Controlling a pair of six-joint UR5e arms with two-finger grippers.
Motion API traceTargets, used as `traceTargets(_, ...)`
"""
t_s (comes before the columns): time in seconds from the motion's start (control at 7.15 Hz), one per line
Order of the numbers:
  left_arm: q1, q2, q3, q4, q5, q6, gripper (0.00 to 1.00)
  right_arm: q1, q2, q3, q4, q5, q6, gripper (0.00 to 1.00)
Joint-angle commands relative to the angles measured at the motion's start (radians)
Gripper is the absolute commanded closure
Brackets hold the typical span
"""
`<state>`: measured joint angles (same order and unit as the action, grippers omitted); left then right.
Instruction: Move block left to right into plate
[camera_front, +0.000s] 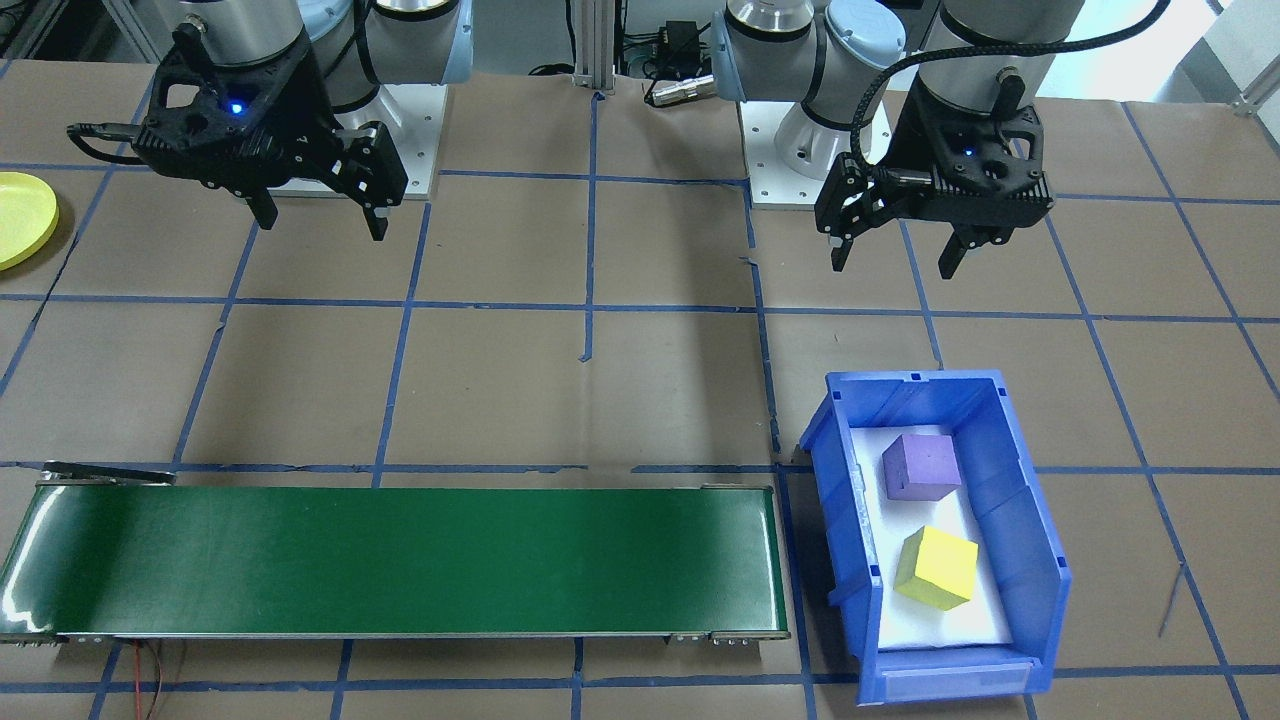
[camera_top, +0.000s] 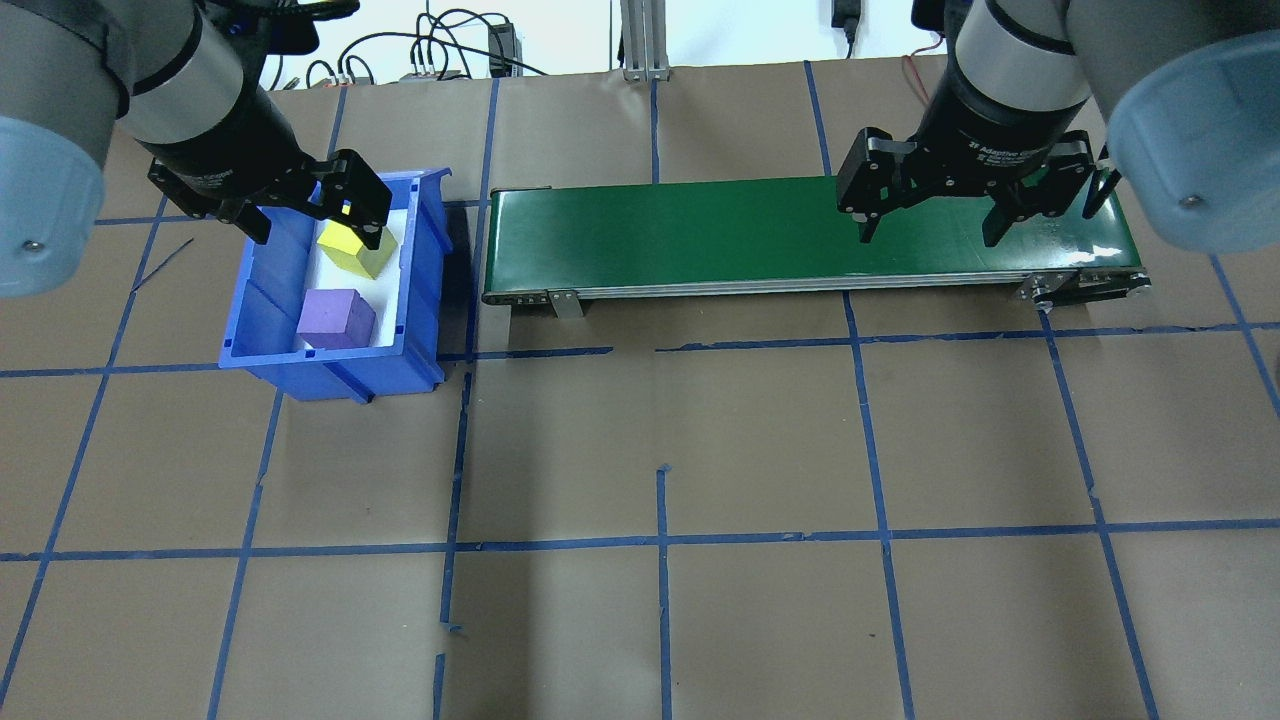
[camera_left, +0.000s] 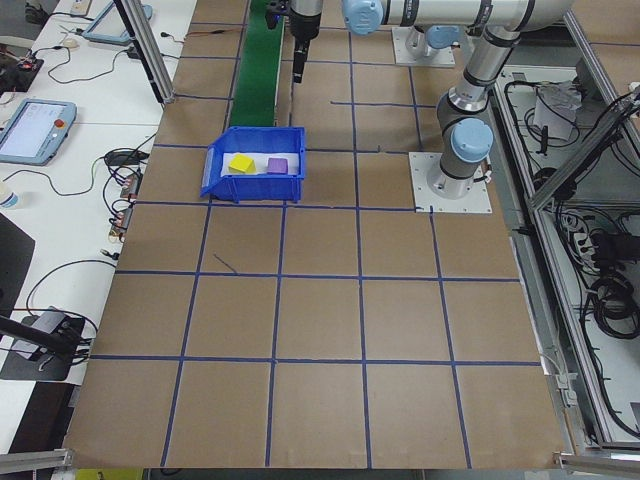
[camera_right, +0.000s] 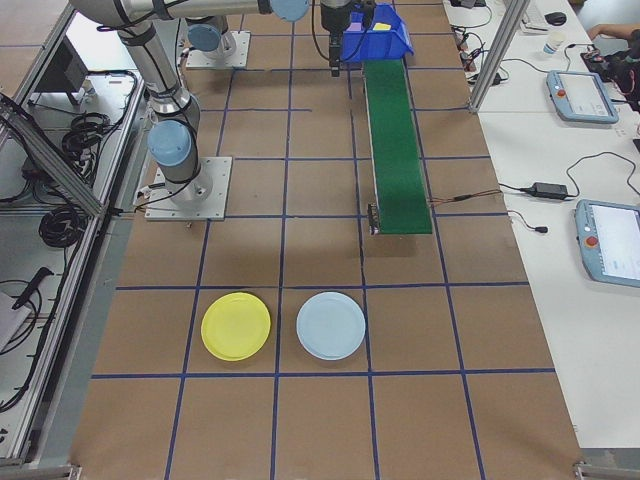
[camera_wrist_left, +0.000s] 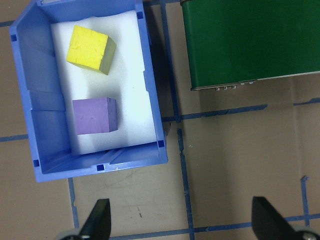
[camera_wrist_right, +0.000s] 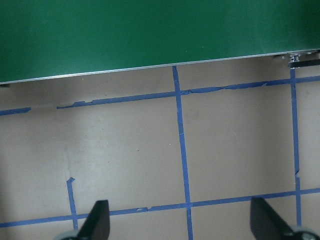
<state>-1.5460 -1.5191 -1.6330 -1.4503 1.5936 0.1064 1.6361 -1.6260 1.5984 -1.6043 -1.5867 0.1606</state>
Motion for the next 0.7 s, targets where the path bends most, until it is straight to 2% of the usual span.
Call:
traceTargets(0.0,0.000,0.000,0.001,-0.005,0.002,-0.019,0.00,0.001,0.000,0.000,0.001,-0.001,0.001,0.00)
traceTargets(0.56,0.006,0.005,0.005,-0.005,0.002,-0.004,0.00,-0.001,0.000,-0.002,0.000,-0.006,0.001,0.00)
